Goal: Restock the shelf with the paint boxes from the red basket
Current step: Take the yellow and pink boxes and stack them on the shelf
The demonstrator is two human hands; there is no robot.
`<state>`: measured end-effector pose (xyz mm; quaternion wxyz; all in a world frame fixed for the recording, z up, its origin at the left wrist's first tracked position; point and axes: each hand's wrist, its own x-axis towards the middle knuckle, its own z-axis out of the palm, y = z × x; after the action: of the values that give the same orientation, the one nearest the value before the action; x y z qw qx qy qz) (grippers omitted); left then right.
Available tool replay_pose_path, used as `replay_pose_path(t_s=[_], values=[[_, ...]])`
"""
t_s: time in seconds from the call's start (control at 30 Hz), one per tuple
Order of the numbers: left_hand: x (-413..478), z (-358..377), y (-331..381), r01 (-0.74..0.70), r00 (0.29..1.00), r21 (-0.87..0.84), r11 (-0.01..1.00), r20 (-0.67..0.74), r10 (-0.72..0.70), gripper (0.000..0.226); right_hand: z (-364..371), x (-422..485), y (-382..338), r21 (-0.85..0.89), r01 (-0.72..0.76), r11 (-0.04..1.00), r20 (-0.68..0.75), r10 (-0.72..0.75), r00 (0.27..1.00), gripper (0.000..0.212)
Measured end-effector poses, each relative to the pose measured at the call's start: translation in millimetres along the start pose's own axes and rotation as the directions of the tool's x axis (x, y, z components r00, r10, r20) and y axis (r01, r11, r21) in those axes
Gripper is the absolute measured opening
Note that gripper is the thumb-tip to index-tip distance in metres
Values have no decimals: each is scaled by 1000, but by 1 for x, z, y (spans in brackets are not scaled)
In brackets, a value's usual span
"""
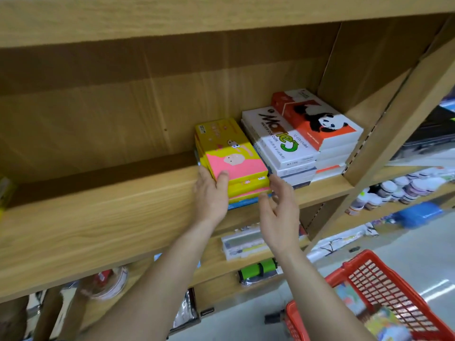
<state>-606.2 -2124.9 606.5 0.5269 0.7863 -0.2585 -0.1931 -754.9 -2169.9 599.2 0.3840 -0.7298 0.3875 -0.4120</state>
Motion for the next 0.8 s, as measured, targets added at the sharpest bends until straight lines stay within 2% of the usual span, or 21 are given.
replay_pose_path(t_s=[0.1, 0.17, 0.23, 0.3, 0.37, 0.43, 0.5, 0.6, 0.7, 0.8], values=[[5, -2, -8, 20, 998, -42, 999, 67, -17, 100, -11, -21, 18, -146, 149, 978, -63, -159, 985, 45], [5, -13, -18, 30, 986, -202, 979, 169, 5, 87, -11, -26, 23, -176, 164, 971, 22, -163, 986, 50], [-1, -26, -29, -7, 958, -248, 969, 276, 78, 81, -10, -26, 25, -187, 174, 967, 104, -157, 982, 54], [-5, -35, -40, -112, 935, -136, 984, 321, 151, 98, -10, -22, 25, -217, 183, 959, 164, -149, 975, 57], [-3, -38, -42, -212, 933, 27, 977, 302, 194, 109, -8, -16, 26, -254, 196, 947, 204, -145, 968, 58], [0, -39, -36, -242, 953, 185, 953, 232, 196, 113, -5, -11, 25, -261, 192, 946, 251, -126, 960, 61], [4, -39, -34, -238, 964, 271, 933, 181, 193, 112, -4, -9, 25, -238, 166, 957, 249, -105, 963, 61], [0, -36, -37, -234, 969, 314, 920, 149, 196, 110, -6, -13, 29, -190, 110, 976, 175, -77, 982, 56], [-1, -33, -37, -267, 963, 359, 894, 135, 233, 105, -3, -17, 32, -246, 148, 958, 244, -86, 966, 59], [-4, -31, -28, -298, 951, 254, 920, 158, 264, 94, 1, -17, 34, -261, 142, 955, 271, -68, 960, 62]])
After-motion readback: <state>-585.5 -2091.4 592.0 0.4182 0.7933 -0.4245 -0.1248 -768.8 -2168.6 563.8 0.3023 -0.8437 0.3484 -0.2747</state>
